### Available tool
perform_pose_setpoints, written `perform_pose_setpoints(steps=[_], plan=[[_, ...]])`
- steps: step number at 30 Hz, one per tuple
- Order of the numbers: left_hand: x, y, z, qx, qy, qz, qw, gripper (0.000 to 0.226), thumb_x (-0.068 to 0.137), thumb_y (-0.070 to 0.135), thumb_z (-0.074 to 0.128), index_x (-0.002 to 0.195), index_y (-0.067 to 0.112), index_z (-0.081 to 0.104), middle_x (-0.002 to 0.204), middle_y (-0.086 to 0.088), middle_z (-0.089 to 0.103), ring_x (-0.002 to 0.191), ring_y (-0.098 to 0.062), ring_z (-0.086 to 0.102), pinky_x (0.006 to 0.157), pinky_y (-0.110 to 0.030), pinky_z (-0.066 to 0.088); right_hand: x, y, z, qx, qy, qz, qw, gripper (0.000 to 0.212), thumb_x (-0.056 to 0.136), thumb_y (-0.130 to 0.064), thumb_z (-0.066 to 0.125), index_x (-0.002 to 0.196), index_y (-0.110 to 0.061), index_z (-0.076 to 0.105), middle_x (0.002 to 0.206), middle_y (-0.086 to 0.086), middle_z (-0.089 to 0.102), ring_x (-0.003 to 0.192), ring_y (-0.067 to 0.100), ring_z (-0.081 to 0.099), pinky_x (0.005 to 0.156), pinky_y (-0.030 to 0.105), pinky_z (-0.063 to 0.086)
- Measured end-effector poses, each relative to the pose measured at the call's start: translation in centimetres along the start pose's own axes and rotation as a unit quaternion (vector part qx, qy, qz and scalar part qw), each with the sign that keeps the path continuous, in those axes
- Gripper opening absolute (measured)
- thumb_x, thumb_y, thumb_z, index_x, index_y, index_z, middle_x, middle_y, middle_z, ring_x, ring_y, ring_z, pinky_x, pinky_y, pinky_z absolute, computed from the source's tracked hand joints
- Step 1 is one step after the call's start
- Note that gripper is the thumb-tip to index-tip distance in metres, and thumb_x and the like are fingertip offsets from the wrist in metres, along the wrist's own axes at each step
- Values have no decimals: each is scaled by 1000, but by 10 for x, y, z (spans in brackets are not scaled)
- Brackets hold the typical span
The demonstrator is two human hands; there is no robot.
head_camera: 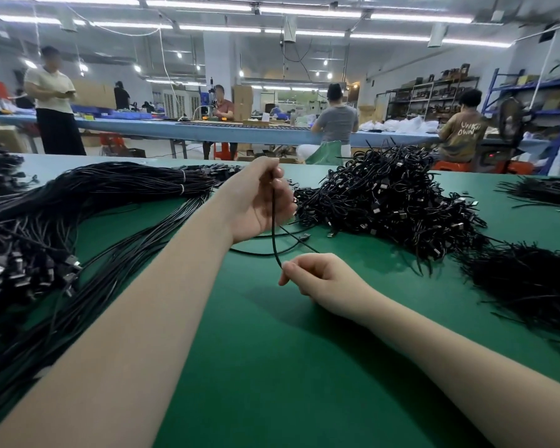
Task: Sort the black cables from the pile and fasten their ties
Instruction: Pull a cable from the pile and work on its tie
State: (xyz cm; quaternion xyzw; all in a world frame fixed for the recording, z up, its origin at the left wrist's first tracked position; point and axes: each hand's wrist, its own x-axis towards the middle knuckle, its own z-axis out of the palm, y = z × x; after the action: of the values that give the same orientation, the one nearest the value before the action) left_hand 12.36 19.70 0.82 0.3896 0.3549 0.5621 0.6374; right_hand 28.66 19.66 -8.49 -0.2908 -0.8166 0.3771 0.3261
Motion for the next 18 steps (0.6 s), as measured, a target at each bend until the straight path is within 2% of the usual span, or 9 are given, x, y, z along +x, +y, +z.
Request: perform_pose_setpoints(steps=[3, 5, 8, 10, 11, 13, 14, 16, 18], plan=[[-9, 8, 2, 34, -65, -38, 997, 43, 99, 40, 45, 62, 21, 54, 53, 11, 38, 46, -4, 42, 48, -18, 43, 1, 7, -2, -38, 47, 6, 998, 32, 95, -38, 55, 72, -20, 70, 50, -6, 35, 49, 12, 32, 49, 24, 26], [-15, 14, 1, 119, -129, -74, 982, 42, 95, 39, 47, 60, 20, 62, 54, 9, 49, 48, -6, 49, 49, -16, 41, 3, 11, -6, -76, 100, 23, 992, 41, 91, -44, 58, 64, -14, 66, 44, -10, 34, 43, 5, 28, 44, 20, 24], [-19, 11, 0, 343, -191, -162, 905, 44, 92, 39, 43, 74, 16, 76, 79, -2, 74, 66, -12, 67, 57, -19, 48, 7, 13, -15, -87, 173, 39, 980, 49, 87, -43, 63, 55, -7, 53, 45, -9, 34, 45, 5, 27, 45, 22, 23], [-15, 2, 1, 441, -174, -223, 852, 54, 101, 38, 29, 90, 14, 76, 96, -4, 75, 84, -12, 71, 67, -19, 52, 10, 5, -19, -61, 219, 38, 973, 51, 89, -41, 62, 47, -14, 51, 41, -10, 33, 42, 5, 28, 43, 21, 22], [-13, -1, 2, 462, -151, -232, 843, 56, 103, 39, 25, 97, 10, 72, 97, -2, 75, 92, -12, 70, 74, -20, 51, 12, 0, -20, -57, 240, 31, 969, 51, 90, -41, 60, 47, -16, 53, 39, -10, 35, 40, 5, 30, 43, 20, 22], [-7, -6, 4, 456, -101, -192, 863, 54, 104, 43, 23, 97, 7, 63, 88, 2, 74, 102, -14, 66, 91, -26, 47, 13, -12, -18, -53, 272, 1, 961, 44, 95, -38, 54, 59, -15, 62, 40, -12, 42, 41, 3, 36, 44, 18, 24], [-3, -5, 4, 445, -62, -141, 882, 51, 104, 44, 25, 95, 9, 62, 87, 2, 73, 104, -16, 64, 95, -29, 45, 13, -18, -15, -37, 280, -16, 959, 39, 98, -34, 50, 66, -17, 65, 41, -15, 44, 42, 3, 37, 46, 18, 25], [2, 0, 3, 428, 50, 2, 903, 45, 103, 43, 32, 99, 12, 64, 100, 0, 71, 103, -16, 64, 91, -30, 46, 10, -29, -8, 2, 269, -65, 961, 33, 101, -26, 45, 74, -23, 64, 45, -17, 44, 45, 2, 35, 50, 22, 27], [2, 8, 5, 338, 112, 110, 928, 41, 103, 42, 33, 103, 14, 62, 104, -1, 71, 99, -14, 66, 86, -28, 51, 6, -35, 1, 10, 194, -120, 974, 28, 101, -22, 44, 80, -28, 62, 52, -17, 47, 51, 2, 38, 52, 22, 32]])
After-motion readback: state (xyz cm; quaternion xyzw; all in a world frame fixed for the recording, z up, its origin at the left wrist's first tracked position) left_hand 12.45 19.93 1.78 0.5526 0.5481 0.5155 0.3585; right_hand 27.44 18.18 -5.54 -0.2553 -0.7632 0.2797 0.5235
